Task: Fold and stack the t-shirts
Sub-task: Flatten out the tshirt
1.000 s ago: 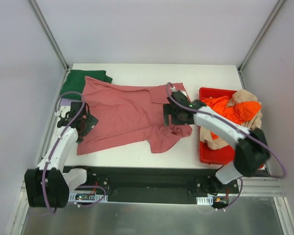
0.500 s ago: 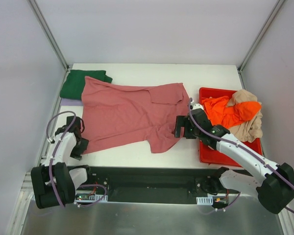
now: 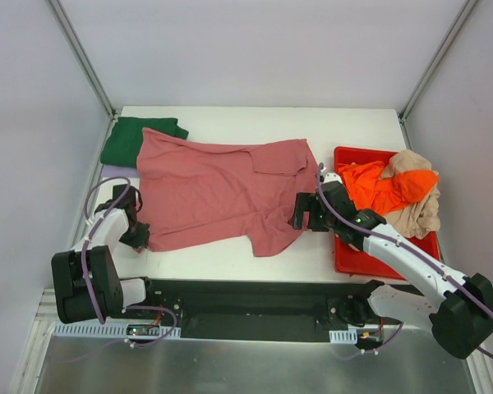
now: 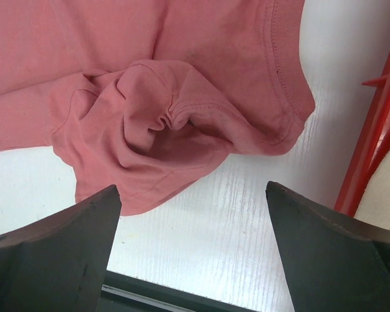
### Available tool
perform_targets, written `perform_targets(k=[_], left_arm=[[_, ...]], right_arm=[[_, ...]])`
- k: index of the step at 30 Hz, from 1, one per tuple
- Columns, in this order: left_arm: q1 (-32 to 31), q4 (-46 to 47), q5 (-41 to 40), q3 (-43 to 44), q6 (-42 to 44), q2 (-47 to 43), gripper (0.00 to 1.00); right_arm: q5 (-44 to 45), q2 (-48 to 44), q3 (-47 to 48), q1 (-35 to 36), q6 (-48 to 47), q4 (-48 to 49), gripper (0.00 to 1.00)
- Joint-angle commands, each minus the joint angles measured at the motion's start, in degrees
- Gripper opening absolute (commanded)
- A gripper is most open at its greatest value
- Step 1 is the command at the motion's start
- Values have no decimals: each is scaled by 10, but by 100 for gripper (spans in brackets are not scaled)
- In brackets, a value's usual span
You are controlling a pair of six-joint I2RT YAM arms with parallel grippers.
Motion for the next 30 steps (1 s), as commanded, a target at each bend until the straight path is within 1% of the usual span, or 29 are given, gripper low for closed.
perform_targets(k=[1,5,7,10,13,14,18,20,24,27,30], left_arm=[[4,40,11,-15,31,55,0],[4,44,-12,-15,47,35,0],[4,46,-19,-23,55,2,0],[4,46,-21,-37,69,-69,0],[4,46,-25,-48,72,-134,0],[4,45,-27,-51,68,-148,0],[4,27,-49,-48,44,-177,0],[4,24,-53,-40,45,-172,0],[4,23,-46,-32,48,-154,0],[4,23,-53,-29,53,-144,0],[4,24,-47,-25,54,-139,0]], right_arm=[[-7,0,-3,-3,-4,16,96],[-25,-3,-8,-3,0,6,97],[-33,-6,-16,-3,5,3,99],[-50,-7,-29,2,18,-6,96],[-21,13,-30,27,53,-20,93],[-6,28,-29,37,66,-21,91],[57,74,-25,46,115,-22,77],[67,93,-25,46,126,10,68],[72,143,-12,46,129,43,56],[77,177,-3,45,129,53,48],[75,210,7,43,130,64,48]])
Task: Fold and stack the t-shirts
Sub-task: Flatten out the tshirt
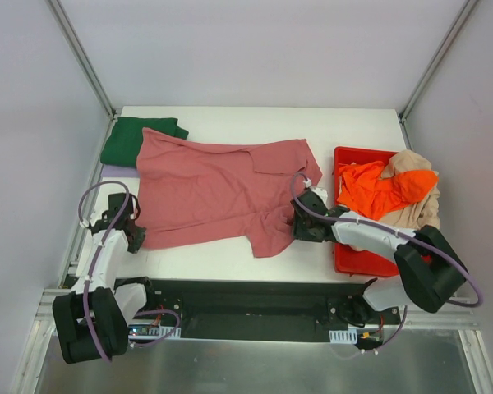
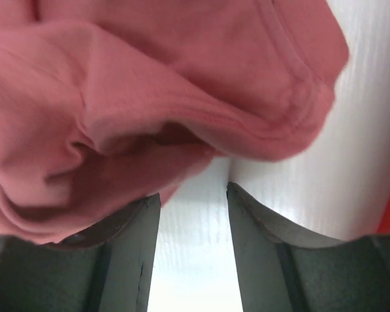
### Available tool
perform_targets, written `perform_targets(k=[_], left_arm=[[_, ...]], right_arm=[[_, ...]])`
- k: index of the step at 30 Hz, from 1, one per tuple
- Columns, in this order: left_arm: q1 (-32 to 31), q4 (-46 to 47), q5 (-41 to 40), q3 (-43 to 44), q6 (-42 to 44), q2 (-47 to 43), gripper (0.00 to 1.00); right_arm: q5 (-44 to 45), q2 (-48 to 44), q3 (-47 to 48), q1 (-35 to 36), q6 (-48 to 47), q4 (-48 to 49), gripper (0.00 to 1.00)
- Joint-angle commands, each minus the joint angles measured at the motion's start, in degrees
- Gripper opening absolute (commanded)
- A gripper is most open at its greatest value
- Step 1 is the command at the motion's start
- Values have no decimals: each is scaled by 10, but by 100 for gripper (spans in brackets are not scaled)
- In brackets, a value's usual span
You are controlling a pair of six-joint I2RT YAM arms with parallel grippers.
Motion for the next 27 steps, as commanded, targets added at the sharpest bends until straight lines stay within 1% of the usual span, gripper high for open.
perform_targets(k=[1,4,10,14,15,18,19,23,25,26,27], left_arm=[[4,-15,-24,23,3,6,0],[4,-15,-32,22,3,9,0],[4,-15,-33,23,6,13,0],[4,-15,-38,25,7,13,0],[4,-15,-39,25,7,14,0],[4,-16,-40,26,7,13,0],[4,-16,-39,26,7,11,0],[4,-16,-36,26,0,-4,0],[4,-16,-33,26,-1,-14,0],[4,-16,-32,26,-1,-17,0],[4,-16,-31,26,-2,-20,0]], right_arm=[[11,37,25,-1,14,50,48],[-17,48,15,-1,-2,105,48],[-30,44,-7,-2,-33,174,48],[-33,30,-27,-7,-53,218,43],[-34,26,-28,-7,-58,221,40],[-47,12,-29,-7,-60,216,29],[-50,4,-29,-7,-56,209,27],[-40,-35,-29,-5,-35,119,23],[-35,-67,-47,-5,-23,87,20],[-33,-85,-58,-5,-16,78,18],[-33,-103,-69,-5,-8,73,13]])
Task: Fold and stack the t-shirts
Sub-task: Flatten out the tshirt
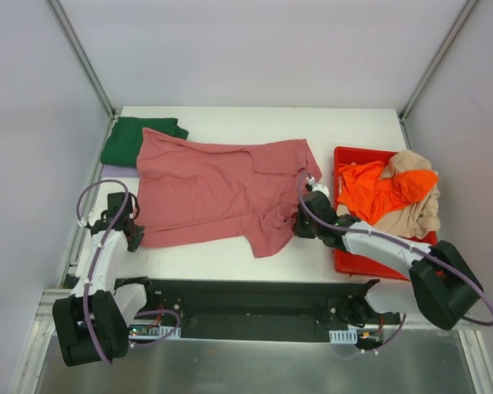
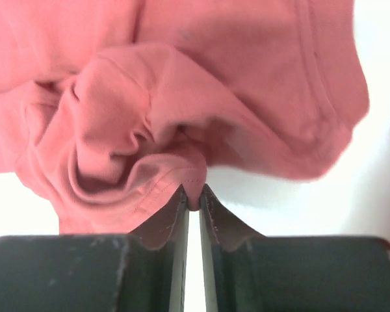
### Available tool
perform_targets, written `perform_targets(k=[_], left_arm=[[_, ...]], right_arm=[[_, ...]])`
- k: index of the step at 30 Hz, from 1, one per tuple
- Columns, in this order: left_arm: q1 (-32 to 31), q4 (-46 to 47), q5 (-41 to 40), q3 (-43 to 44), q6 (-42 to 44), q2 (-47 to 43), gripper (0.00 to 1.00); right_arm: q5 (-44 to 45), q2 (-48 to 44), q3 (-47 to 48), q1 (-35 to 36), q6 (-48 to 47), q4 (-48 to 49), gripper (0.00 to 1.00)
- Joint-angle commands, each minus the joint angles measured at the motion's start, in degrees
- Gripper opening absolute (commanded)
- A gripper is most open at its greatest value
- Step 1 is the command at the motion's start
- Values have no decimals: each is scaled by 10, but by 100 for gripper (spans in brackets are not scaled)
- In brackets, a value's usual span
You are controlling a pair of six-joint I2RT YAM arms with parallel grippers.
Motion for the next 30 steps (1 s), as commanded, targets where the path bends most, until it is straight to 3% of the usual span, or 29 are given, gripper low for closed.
perform_targets(k=[1,4,11,15,21,30], left_arm=[[4,-16,-16,19,-3,-22,0],[4,-15,-11,17,-5,-24,0],[4,-16,20,14,-1,-43,0],[4,-19,73,41,8,-109,0],[4,-19,124,161,23,-241,0],[4,-32,138,411,57,-246,0]], right_arm=[[4,-82,-41,1,31,-66,8],[-16,-118,-52,2,34,-89,1],[-36,-183,-76,19,48,-134,1],[-16,-268,-65,26,-15,-94,1],[31,-375,28,29,-172,-54,1],[36,-401,251,33,-308,-80,0]])
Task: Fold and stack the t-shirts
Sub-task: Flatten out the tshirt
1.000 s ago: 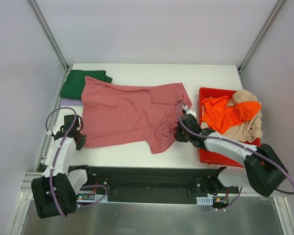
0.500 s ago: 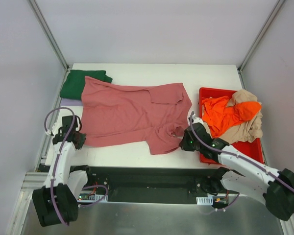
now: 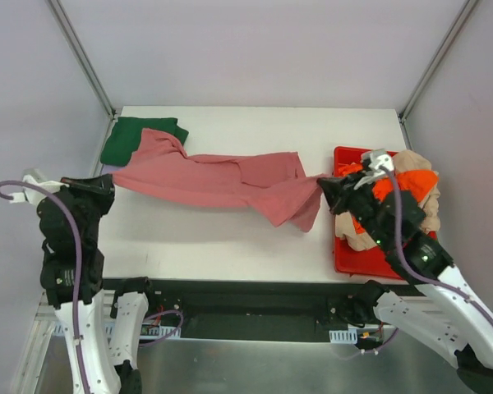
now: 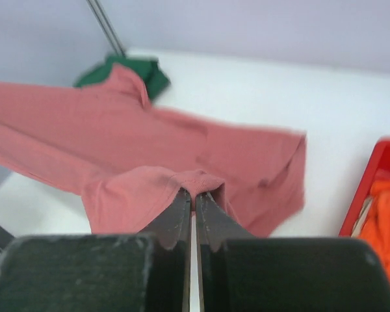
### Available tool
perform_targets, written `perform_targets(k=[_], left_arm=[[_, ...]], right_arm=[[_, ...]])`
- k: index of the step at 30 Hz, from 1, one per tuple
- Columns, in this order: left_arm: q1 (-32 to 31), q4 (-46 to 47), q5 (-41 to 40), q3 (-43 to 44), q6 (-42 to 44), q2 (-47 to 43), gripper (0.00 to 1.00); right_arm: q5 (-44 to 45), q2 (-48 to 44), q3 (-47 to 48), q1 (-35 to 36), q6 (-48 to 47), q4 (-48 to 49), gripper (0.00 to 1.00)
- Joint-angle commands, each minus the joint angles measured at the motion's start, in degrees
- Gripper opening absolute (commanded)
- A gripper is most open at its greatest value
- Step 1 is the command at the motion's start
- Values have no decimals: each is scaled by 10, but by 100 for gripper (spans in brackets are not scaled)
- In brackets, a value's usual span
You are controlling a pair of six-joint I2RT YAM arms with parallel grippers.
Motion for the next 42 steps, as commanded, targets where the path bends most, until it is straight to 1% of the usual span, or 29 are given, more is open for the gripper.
perform_targets(k=[1,4,5,7,12,13,16,20,22,25,27,30,35,36,38,40,42], left_arm=[[4,-4,12,123,29,7,0],[4,-7,17,208,43,27,0],[4,-8,22,240,46,35,0],[4,-9,30,303,58,56,0],[4,-15,38,458,75,97,0],[3,-16,38,482,77,102,0],[4,-16,38,534,75,112,0],[4,-16,38,566,76,113,0],[4,-16,37,567,77,109,0],[4,-14,26,557,78,110,0],[3,-16,18,556,84,123,0],[4,-15,20,536,86,142,0],[4,-3,25,476,84,198,0],[4,3,32,458,85,212,0],[4,19,41,414,83,232,0],[4,47,36,354,80,249,0],[3,78,26,287,77,268,0]], right_arm=[[7,-7,136,2,-91,1,1],[-18,-3,227,2,-111,-22,0],[-18,-4,250,2,-104,-18,0],[-46,-3,293,2,-106,-1,1],[-105,67,484,2,-114,-68,0],[-136,77,518,2,-114,-77,0],[-148,103,596,2,-119,-100,0],[-160,121,658,2,-118,-110,0],[-156,127,663,1,-120,-113,0],[-128,132,648,1,-137,-100,1],[-65,144,648,1,-152,-84,1],[-9,177,657,1,-190,-71,0],[102,271,660,1,-269,-55,1],[129,284,650,0,-280,-50,0],[159,300,601,-16,-288,-11,0],[148,311,534,-57,-255,29,1],[122,327,488,-105,-207,49,0]])
